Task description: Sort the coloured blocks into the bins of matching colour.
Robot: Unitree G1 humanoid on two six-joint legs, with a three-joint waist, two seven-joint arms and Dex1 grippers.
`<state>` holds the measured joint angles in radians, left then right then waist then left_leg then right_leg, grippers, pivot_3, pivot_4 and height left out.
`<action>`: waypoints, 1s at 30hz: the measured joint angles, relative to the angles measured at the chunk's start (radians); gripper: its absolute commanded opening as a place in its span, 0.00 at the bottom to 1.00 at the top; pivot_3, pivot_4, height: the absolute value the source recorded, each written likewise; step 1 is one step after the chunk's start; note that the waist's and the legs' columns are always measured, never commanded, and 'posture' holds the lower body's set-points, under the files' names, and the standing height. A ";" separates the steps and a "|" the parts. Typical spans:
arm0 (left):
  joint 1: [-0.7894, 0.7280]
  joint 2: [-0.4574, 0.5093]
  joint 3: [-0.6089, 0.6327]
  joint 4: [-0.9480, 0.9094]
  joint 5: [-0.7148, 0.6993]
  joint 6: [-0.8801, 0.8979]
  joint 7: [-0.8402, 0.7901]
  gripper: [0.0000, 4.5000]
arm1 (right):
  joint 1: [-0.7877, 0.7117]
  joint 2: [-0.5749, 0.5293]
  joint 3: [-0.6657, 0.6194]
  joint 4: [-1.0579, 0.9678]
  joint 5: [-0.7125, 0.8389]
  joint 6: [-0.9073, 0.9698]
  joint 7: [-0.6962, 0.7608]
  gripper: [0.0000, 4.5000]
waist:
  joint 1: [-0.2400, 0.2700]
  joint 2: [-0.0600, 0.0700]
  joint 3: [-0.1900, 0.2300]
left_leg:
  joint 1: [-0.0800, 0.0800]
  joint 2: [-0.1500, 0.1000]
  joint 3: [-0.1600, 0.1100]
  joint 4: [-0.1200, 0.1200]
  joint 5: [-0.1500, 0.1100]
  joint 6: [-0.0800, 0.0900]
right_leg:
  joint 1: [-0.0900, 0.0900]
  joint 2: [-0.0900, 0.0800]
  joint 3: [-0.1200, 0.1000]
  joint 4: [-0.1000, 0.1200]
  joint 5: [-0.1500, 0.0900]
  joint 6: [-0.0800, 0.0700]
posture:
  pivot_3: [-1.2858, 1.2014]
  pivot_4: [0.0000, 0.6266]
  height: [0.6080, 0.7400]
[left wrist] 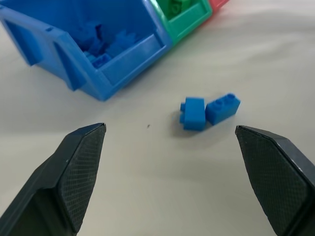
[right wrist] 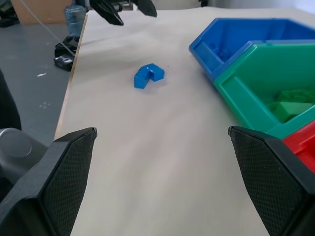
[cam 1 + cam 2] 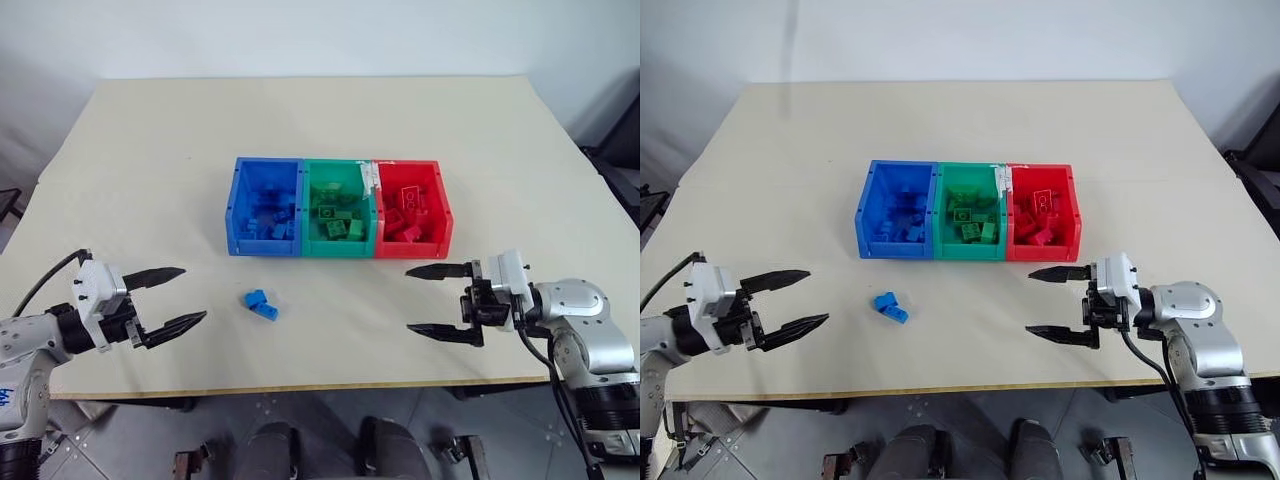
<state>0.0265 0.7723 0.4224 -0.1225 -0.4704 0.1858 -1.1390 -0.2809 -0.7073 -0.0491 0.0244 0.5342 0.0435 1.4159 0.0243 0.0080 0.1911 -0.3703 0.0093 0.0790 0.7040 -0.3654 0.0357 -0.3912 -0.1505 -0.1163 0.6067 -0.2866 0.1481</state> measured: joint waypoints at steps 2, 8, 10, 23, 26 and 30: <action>0.000 0.031 -0.053 -0.041 0.003 -0.003 -0.036 1.00 | 0.002 -0.003 -0.001 0.005 -0.001 0.000 0.004 1.00 | -0.001 0.000 0.000 | 0.000 0.000 0.000 0.000 0.000 0.000 | 0.000 0.000 0.000 0.000 0.000 0.000 | 0.52 0.24 1.00; -0.171 0.105 -0.280 -0.053 0.099 -0.053 -0.133 1.00 | 0.041 -0.055 -0.042 -0.010 0.004 0.004 0.015 1.00 | 0.000 0.001 0.000 | 0.000 0.000 0.003 -0.001 0.000 0.000 | -0.001 0.001 0.001 0.001 0.000 -0.001 | 0.52 0.24 1.00; -0.277 0.102 -0.365 -0.021 0.136 -0.055 -0.147 1.00 | 0.066 -0.071 -0.054 -0.022 0.004 0.003 0.015 1.00 | 0.001 0.000 0.000 | 0.000 -0.002 0.004 -0.001 0.000 0.000 | -0.001 0.001 0.000 0.001 0.000 -0.001 | 0.52 0.24 1.00; -0.616 0.039 -0.666 0.294 0.357 -0.154 -0.253 0.61 | 0.224 -0.072 -0.117 -0.152 0.007 0.024 -0.067 1.00 | -0.001 0.000 0.000 | 0.000 -0.006 0.013 -0.002 0.000 0.000 | -0.003 0.002 0.002 0.001 0.000 -0.001 | 0.52 0.24 1.00; -0.629 0.025 -0.682 0.299 0.361 -0.170 -0.276 0.40 | 0.233 -0.072 -0.118 -0.169 0.007 0.025 -0.081 1.00 | -0.001 0.000 0.000 | 0.000 -0.006 0.012 -0.002 0.000 0.000 | -0.003 0.002 0.002 0.001 0.000 -0.001 | 0.52 0.24 1.00; -0.643 0.006 -0.700 0.301 0.371 -0.182 -0.291 0.12 | 0.246 -0.072 -0.120 -0.181 0.007 0.025 -0.099 1.00 | 0.000 0.000 0.000 | 0.000 -0.006 0.012 -0.002 0.000 0.000 | -0.003 0.002 0.002 0.001 0.000 -0.001 | 0.52 0.24 1.00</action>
<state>-0.6168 0.7781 -0.2780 0.1787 -0.0991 0.0041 -1.4299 -0.0347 -0.7794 -0.1692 -0.1565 0.5409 0.0683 1.3165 0.0238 0.0084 0.1907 -0.3702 0.0038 0.0912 0.7021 -0.3652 0.0357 -0.3938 -0.1489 -0.1146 0.6078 -0.2869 0.1475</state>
